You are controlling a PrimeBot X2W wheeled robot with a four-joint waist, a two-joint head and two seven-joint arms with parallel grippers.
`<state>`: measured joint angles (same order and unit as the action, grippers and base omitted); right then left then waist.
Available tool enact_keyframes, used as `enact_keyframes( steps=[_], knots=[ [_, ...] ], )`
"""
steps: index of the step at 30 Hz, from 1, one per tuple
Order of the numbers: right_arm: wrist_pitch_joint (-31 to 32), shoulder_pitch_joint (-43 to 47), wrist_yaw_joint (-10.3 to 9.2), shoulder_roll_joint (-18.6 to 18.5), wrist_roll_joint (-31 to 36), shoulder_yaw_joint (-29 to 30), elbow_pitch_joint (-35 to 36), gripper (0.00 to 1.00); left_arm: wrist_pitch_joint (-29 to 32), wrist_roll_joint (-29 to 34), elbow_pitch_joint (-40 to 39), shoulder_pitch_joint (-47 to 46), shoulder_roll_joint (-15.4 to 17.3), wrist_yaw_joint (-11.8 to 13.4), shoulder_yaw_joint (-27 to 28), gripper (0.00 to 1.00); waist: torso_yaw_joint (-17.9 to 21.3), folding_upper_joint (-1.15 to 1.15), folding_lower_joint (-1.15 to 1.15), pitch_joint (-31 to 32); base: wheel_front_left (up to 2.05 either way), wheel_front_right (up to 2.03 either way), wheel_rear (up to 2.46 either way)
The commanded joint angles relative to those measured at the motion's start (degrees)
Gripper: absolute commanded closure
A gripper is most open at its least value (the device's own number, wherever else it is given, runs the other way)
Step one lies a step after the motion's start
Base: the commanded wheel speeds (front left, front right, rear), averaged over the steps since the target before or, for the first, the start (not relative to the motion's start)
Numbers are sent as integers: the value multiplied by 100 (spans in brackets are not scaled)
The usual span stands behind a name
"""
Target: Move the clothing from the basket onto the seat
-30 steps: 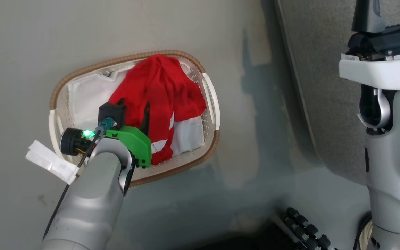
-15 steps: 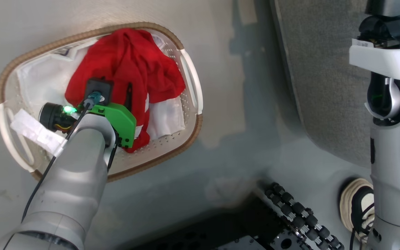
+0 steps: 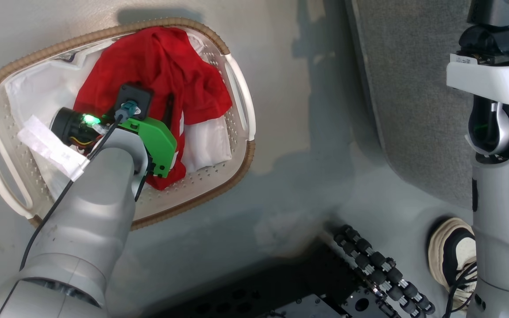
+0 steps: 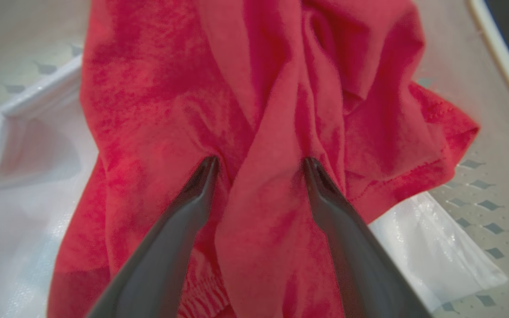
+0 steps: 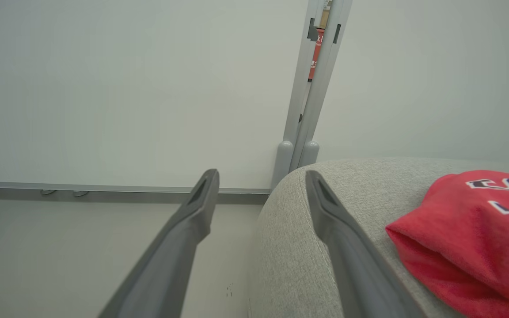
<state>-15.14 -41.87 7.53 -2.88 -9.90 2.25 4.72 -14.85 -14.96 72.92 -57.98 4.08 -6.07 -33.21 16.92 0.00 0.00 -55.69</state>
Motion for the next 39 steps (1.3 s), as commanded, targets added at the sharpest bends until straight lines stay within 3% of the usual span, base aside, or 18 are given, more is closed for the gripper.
enact_keyframes(
  steps=[1, 2, 3, 10, 15, 25, 34, 39],
  knots=[
    [1, 27, -8, -14, 45, 17, -29, 0, -12, -29, 35, -92, -7, -32, -31, 27, -15, 0, 0, 2, 0, 0, 0],
    [1, 15, -8, -14, 58, 26, -47, 0, 1, -31, 44, -64, -20, -55, -71, 53, -24, 0, 0, 8, 0, 0, 0],
    [1, -1, -8, -14, 72, 31, -64, 0, -3, -50, 46, -46, -24, -66, -90, 100, -30, 0, 0, 17, 0, 0, 0],
    [1, -86, -8, -17, 9, -55, -191, 0, -33, -254, -60, 220, 52, -9, 74, 100, -47, 0, 0, 322, 0, 0, 0],
    [1, 98, -8, -15, 143, -52, -327, 0, -36, -325, -931, 746, 135, 181, 308, 100, -240, 0, 0, 877, 0, 0, 0],
    [1, 602, -8, -20, 414, -78, -698, 0, -37, -60, -2347, 2035, 176, 314, 693, 100, -623, 0, 0, 2122, 0, 0, 0],
    [1, 1179, -8, -21, 555, 57, -831, 0, -31, 109, -3633, 3100, 76, 319, 1220, 100, -1094, 0, 0, 3105, 0, 0, 0],
    [1, 1563, -8, -22, 640, 55, -964, 0, -33, 185, -4386, 3623, 4, 168, 1596, 100, -1323, 0, 0, 3637, 0, 0, 0]
  ],
)
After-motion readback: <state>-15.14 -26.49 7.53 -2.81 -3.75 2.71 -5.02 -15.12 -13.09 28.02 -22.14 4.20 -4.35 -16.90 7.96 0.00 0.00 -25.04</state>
